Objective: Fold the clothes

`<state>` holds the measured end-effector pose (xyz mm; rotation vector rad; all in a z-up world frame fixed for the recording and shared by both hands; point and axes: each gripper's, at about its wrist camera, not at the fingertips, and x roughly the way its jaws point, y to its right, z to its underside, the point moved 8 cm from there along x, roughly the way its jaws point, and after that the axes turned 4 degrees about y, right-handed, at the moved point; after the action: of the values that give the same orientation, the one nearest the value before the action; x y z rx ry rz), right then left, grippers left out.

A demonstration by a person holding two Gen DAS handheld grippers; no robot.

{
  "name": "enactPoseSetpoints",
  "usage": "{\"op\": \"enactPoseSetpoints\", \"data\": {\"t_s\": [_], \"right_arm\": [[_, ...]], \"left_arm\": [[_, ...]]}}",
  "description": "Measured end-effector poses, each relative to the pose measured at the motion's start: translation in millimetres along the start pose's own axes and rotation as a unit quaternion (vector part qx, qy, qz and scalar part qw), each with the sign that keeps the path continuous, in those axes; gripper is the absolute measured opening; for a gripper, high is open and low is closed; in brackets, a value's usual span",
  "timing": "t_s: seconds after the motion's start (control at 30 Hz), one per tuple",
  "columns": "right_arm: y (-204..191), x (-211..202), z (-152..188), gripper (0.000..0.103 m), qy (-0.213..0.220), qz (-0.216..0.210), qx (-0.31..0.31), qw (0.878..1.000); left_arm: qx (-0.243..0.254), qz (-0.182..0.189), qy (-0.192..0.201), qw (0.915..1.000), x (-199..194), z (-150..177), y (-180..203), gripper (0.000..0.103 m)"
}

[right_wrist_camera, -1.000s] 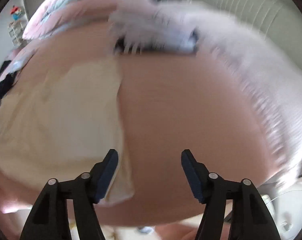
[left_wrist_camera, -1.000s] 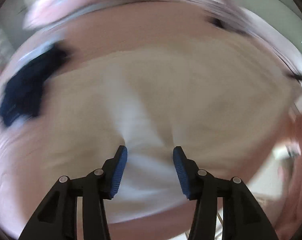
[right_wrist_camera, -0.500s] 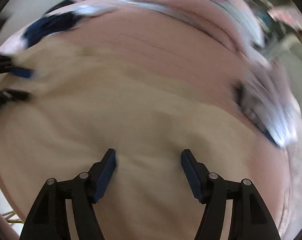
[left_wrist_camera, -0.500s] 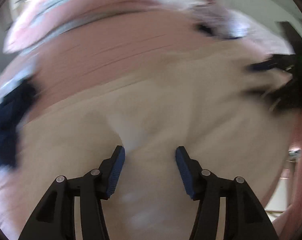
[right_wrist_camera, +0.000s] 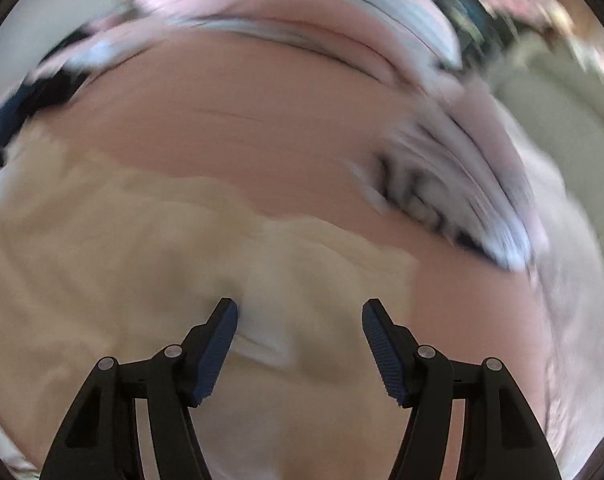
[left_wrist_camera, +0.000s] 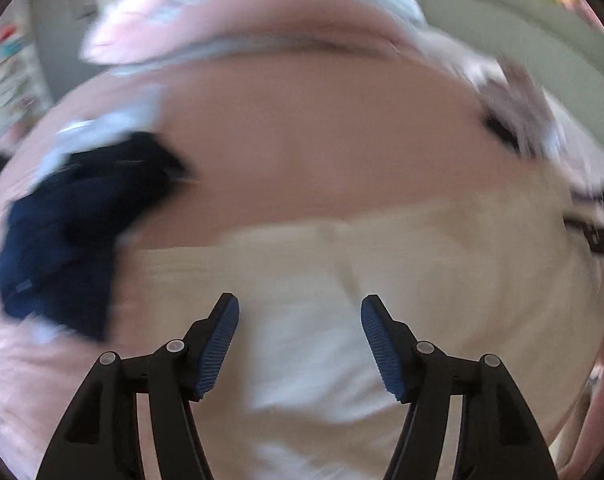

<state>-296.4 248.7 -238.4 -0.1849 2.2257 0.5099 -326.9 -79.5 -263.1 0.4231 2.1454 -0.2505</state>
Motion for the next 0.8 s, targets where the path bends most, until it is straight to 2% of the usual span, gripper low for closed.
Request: {"op": "enactPoseSetpoints", "data": {"t_s": [0.07, 0.1, 0.17, 0.2, 0.23, 0.3, 0.33, 0.37, 0.4, 0.43, 0.5, 0.53, 0.63, 0.7, 0.73, 0.8], "right_arm": [[-15.7, 10.0, -5.2, 0.065, 0.012, 0.035, -0.038, 0.999], [-6.4, 13.0, -2.8, 0.065, 0.008, 0.027, -0.02, 0.999], [14.9, 18.5, 2.4, 0.073, -0.003, 0.008, 0.024, 1.0], [25.4, 21.2, 4.9, 0.078, -0.008, -0.002, 0.045, 0.999], [36.0, 23.9, 7.3, 0.085, -0.014, -0.011, 0.067, 0.998], [57.0, 29.1, 11.9, 0.088, -0.024, -0.031, 0.11, 0.993], [67.4, 31.6, 14.1, 0.087, -0.029, -0.04, 0.131, 0.99], [92.4, 34.8, 23.7, 0.086, -0.039, -0.012, 0.175, 0.984], [118.4, 37.8, 34.3, 0.08, -0.05, 0.019, 0.221, 0.974], [138.9, 40.7, 46.0, 0.077, -0.056, 0.018, 0.274, 0.96], [167.0, 39.6, 60.8, 0.074, -0.056, 0.0, 0.365, 0.929], [170.9, 35.6, 57.2, 0.074, -0.044, -0.005, 0.371, 0.927], [150.5, 14.8, 22.6, 0.074, 0.014, -0.005, 0.291, 0.957], [112.4, 6.3, 7.6, 0.074, 0.025, -0.054, 0.248, 0.967], [92.8, 1.9, 0.6, 0.074, 0.031, -0.08, 0.227, 0.97], [73.6, 12.4, 4.4, 0.074, 0.009, -0.086, 0.193, 0.977]], "left_arm": [[0.023, -0.007, -0.008, 0.9997, 12.8, 1.9, 6.9, 0.064], [0.021, 0.002, -0.005, 0.9998, 12.2, 1.5, 4.5, 0.065], [-0.011, 0.02, -0.017, 0.9996, 9.4, 6.6, -20.6, 0.077], [-0.027, 0.019, -0.024, 0.9992, 7.3, 11.1, -35.2, 0.087], [-0.035, 0.013, -0.031, 0.9988, 6.2, 15.5, -49.6, 0.089], [-0.05, -0.011, -0.054, 0.9972, 9.2, 22.6, -78.4, 0.092], [-0.055, -0.045, -0.068, 0.9952, 11.0, 25.9, -95.6, 0.091], [-0.072, -0.063, -0.071, 0.9929, 9.6, 25.6, -108.3, 0.091], [-0.095, -0.068, -0.07, 0.9906, 6.9, 23.7, -118.2, 0.088], [-0.119, -0.074, -0.068, 0.9878, 4.2, 21.7, -128.1, 0.087], [-0.135, -0.039, -0.033, 0.9896, -5.4, 7.0, -111.5, 0.087], [-0.124, -0.015, -0.011, 0.9921, -9.8, -2.0, -93.0, 0.087], [-0.085, 0.074, 0.026, 0.9933, -6.3, -24.8, -17.6, 0.087], [-0.082, 0.139, 0.013, 0.9869, 10.7, -30.2, 26.0, 0.087], [-0.075, 0.147, -0.001, 0.9862, 22.3, -28.5, 40.5, 0.087], [-0.053, 0.137, -0.025, 0.9888, 45.4, -24.6, 56.0, 0.086]]}}
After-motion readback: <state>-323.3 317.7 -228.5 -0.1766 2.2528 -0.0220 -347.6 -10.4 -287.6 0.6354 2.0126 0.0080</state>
